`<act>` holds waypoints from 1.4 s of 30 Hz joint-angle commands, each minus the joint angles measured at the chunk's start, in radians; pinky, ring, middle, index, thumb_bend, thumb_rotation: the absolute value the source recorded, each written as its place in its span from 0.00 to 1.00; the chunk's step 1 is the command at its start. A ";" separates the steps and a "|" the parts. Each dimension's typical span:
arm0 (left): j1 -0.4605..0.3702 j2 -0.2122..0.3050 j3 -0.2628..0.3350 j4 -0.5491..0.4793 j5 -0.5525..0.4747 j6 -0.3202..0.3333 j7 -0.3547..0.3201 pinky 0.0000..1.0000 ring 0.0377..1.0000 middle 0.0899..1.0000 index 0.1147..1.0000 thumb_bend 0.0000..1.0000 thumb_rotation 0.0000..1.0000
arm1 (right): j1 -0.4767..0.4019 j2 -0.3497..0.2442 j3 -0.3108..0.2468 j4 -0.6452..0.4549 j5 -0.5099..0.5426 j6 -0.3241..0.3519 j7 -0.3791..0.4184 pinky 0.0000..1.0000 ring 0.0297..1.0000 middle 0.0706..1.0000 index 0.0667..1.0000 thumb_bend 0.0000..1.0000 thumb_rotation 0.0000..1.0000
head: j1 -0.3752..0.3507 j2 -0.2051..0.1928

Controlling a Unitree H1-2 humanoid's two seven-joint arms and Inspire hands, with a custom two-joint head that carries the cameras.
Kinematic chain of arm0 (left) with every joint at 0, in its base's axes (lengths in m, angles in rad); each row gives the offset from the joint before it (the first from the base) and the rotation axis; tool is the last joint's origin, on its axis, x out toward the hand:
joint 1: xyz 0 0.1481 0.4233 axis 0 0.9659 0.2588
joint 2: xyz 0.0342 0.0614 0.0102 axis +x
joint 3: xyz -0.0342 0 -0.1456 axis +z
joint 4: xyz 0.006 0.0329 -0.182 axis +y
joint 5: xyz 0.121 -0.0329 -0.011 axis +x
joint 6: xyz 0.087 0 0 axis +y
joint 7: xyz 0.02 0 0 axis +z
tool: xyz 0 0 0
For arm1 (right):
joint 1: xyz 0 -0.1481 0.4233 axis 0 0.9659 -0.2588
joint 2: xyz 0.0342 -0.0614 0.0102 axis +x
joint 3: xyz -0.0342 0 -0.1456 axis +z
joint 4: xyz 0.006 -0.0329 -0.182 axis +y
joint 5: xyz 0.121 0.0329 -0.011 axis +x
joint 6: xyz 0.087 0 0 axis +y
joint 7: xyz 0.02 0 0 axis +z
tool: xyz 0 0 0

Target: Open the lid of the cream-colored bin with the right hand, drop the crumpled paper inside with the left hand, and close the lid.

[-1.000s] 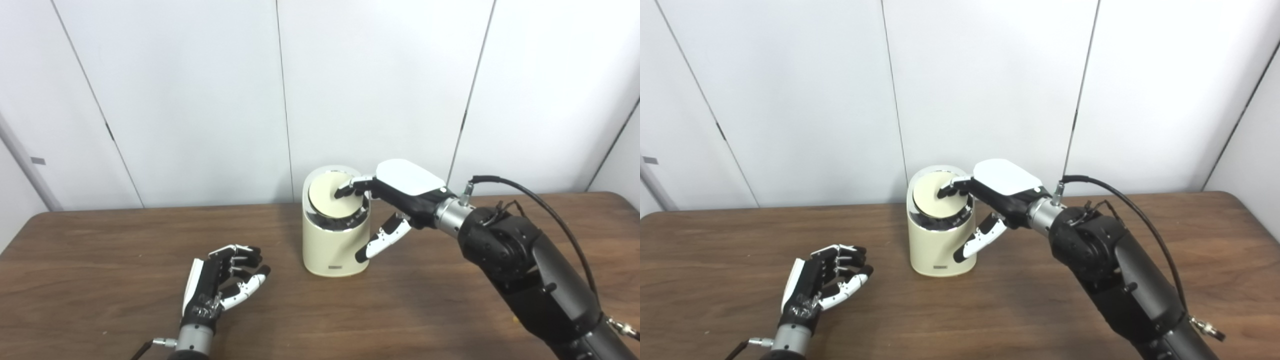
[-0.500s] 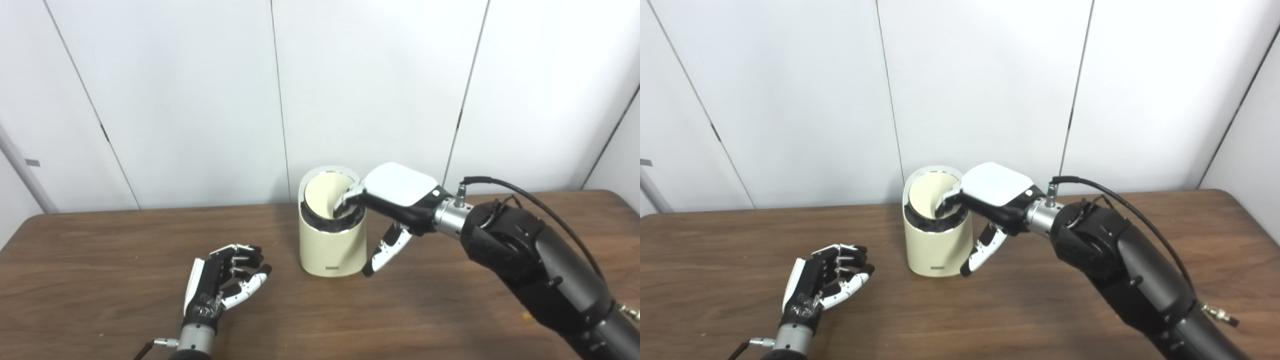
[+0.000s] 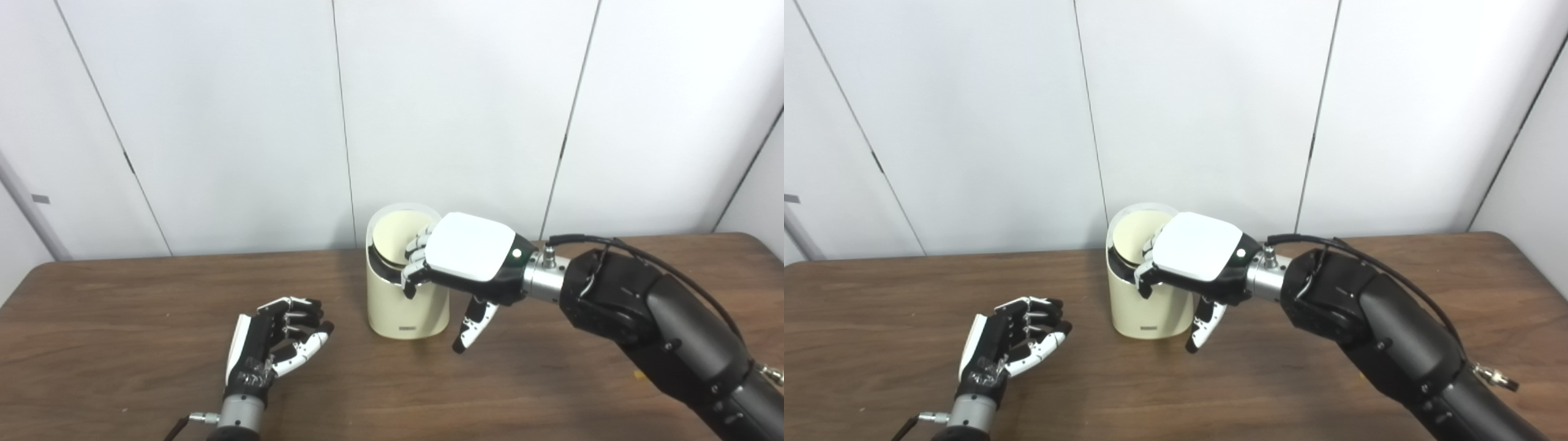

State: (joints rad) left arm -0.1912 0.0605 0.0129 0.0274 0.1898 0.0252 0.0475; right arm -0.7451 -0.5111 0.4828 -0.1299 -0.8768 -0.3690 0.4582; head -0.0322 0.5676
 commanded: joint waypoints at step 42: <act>-0.009 -0.009 -0.016 -0.055 0.014 0.010 0.013 0.50 0.60 0.67 0.43 0.51 0.06 | 0.033 0.172 -0.279 0.084 0.632 0.668 0.098 0.62 0.71 0.77 0.84 0.65 0.42 | 0.020 0.027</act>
State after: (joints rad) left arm -0.1798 0.0480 -0.0006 0.0058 0.1924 0.0518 0.0469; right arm -0.6958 -0.3238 0.2020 -0.0327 -0.2437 0.2790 0.5653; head -0.0107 0.5937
